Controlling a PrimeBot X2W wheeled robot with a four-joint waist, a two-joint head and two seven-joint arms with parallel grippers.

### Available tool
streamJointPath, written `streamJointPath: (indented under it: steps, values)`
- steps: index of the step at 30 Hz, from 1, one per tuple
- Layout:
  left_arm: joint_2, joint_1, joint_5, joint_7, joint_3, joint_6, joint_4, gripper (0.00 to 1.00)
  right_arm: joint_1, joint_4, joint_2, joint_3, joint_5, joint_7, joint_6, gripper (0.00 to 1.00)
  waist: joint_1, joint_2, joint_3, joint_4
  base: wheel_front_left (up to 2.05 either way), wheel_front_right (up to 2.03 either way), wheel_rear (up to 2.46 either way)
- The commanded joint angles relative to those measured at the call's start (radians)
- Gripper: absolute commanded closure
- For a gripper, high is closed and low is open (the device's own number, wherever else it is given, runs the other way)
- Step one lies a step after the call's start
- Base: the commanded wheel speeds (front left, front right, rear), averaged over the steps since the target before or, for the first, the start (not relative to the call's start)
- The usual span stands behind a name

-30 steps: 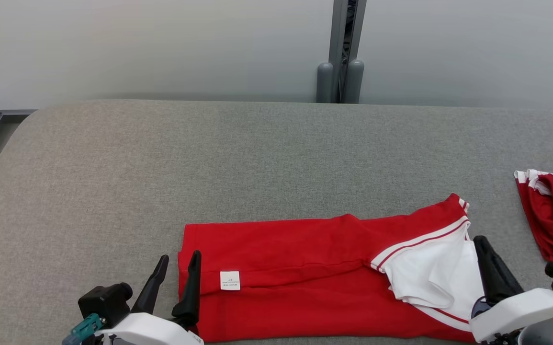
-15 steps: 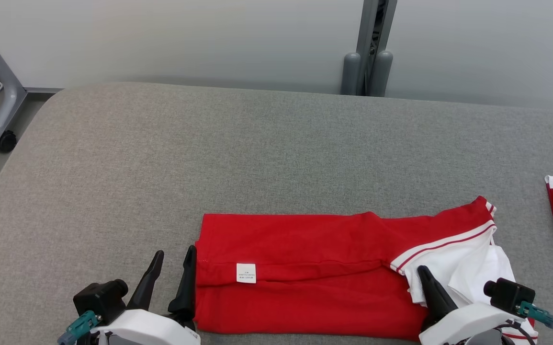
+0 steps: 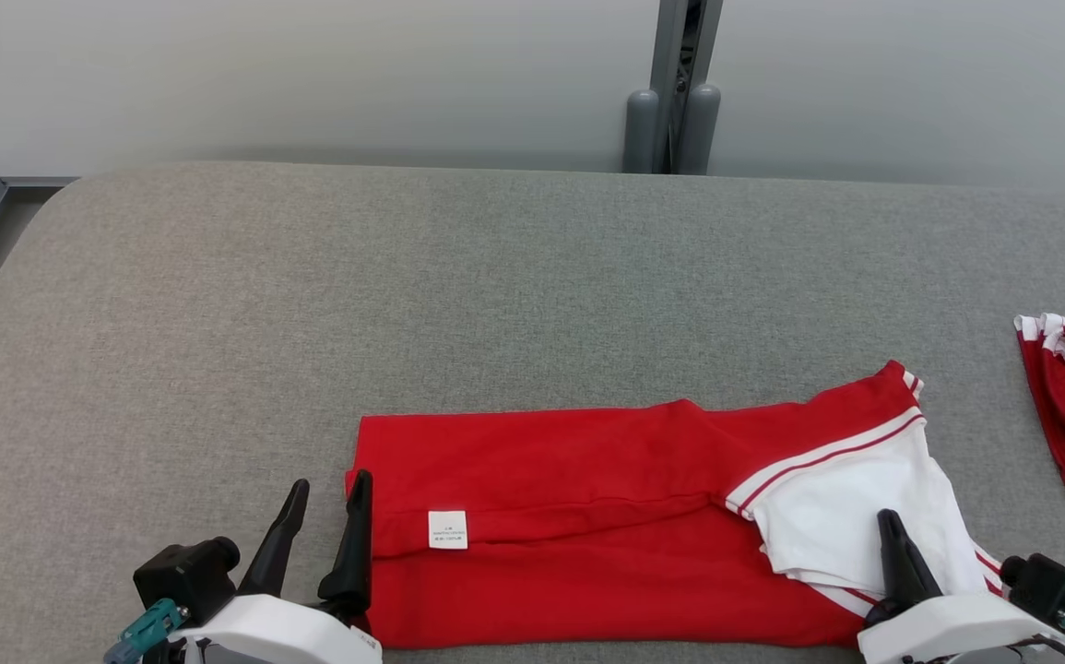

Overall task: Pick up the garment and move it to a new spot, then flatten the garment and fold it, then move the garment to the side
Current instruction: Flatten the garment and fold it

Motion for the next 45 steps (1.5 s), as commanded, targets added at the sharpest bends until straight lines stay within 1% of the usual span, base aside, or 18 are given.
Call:
streamJointPath:
  steps: [1,6,10,15,16,17,18,19,20,21,26,32,34,39,41,45]
  values:
    - [0.006,-0.002,-0.002,-0.006,0.005,0.003,-0.002,0.00,0.019,-0.014,-0.007,-0.019,-0.008,-0.008,0.002,1.00,0.0000,-0.0001,0.003,-0.009,0.00,0.00,0.00]
    - [0.004,-0.002,-0.003,-0.007,0.005,0.001,0.003,0.00,0.058,-0.049,-0.007,-0.100,-0.037,-0.012,0.002,1.00,0.0000,-0.0001,0.009,-0.028,0.00,0.00,0.00]
    - [0.003,-0.005,-0.004,-0.007,0.005,0.000,0.008,0.00,0.062,-0.073,-0.006,-0.133,-0.062,0.001,0.002,1.00,0.0000,-0.0001,0.008,-0.035,0.00,0.00,0.00]
    - [-0.001,-0.007,-0.007,-0.007,0.001,-0.001,0.011,0.00,0.057,-0.151,-0.006,-0.177,-0.145,0.051,0.002,1.00,0.0000,-0.0001,0.000,-0.041,0.00,0.00,0.00]
    - [-0.001,-0.008,-0.008,-0.007,0.000,-0.002,0.012,0.00,0.055,-0.171,-0.006,-0.182,-0.162,0.070,0.002,0.90,0.0000,-0.0001,-0.002,-0.041,0.00,0.00,0.00]
    - [-0.002,-0.009,-0.009,-0.007,0.000,-0.003,0.012,0.00,0.056,-0.193,-0.006,-0.188,-0.180,0.094,0.002,0.71,0.0000,-0.0001,-0.004,-0.040,0.00,0.00,0.00]
    - [-0.003,-0.009,-0.009,-0.008,0.000,-0.002,0.012,0.00,0.055,-0.215,-0.006,-0.193,-0.198,0.120,0.002,0.60,0.0000,-0.0001,-0.006,-0.038,0.00,0.00,0.00]
    - [-0.003,-0.010,-0.010,-0.009,0.000,-0.003,0.012,0.00,0.054,-0.236,-0.007,-0.199,-0.215,0.149,0.002,0.44,0.0000,-0.0001,-0.008,-0.036,0.00,0.00,0.00]
    - [-0.004,-0.010,-0.010,-0.009,0.000,-0.004,0.012,0.00,0.053,-0.258,-0.010,-0.205,-0.236,0.178,0.002,0.02,0.0000,-0.0001,-0.010,-0.034,0.00,0.00,0.00]
    - [-0.005,-0.011,-0.011,-0.009,-0.001,-0.006,0.013,0.00,0.051,-0.277,-0.014,-0.213,-0.253,0.207,0.002,0.00,0.0000,-0.0001,-0.012,-0.030,0.00,0.00,0.00]
    - [-0.011,-0.016,-0.008,-0.010,-0.005,-0.008,0.016,0.00,0.037,-0.346,-0.048,-0.220,-0.333,0.363,0.002,0.00,0.0000,-0.0001,-0.018,-0.005,0.00,0.00,0.00]
    - [-0.011,-0.017,0.000,-0.014,-0.002,-0.005,0.012,0.00,0.016,-0.350,-0.094,-0.225,-0.372,0.534,0.002,0.00,0.0000,-0.0001,-0.017,0.036,0.00,0.00,0.00]
    - [-0.011,-0.017,0.002,-0.014,-0.001,-0.004,0.011,0.00,0.008,-0.338,-0.115,-0.236,-0.387,0.568,0.002,0.00,0.0000,-0.0001,-0.015,0.051,0.00,0.00,0.00]
    - [-0.012,-0.013,0.002,-0.016,-0.001,-0.006,0.010,0.00,-0.012,-0.279,-0.129,-0.267,-0.389,0.639,0.002,0.00,0.0000,-0.0001,-0.007,0.085,0.00,0.00,0.00]
    - [-0.013,-0.015,0.002,-0.015,-0.004,-0.007,0.012,0.00,-0.017,-0.246,-0.136,-0.292,-0.401,0.655,0.002,0.00,0.0000,-0.0001,-0.005,0.100,0.00,0.00,0.00]
    - [-0.014,-0.012,0.000,-0.016,-0.001,-0.008,0.014,0.00,-0.018,-0.192,-0.130,-0.347,-0.411,0.662,0.002,0.00,0.0000,-0.0001,-0.003,0.124,0.00,0.00,0.00]
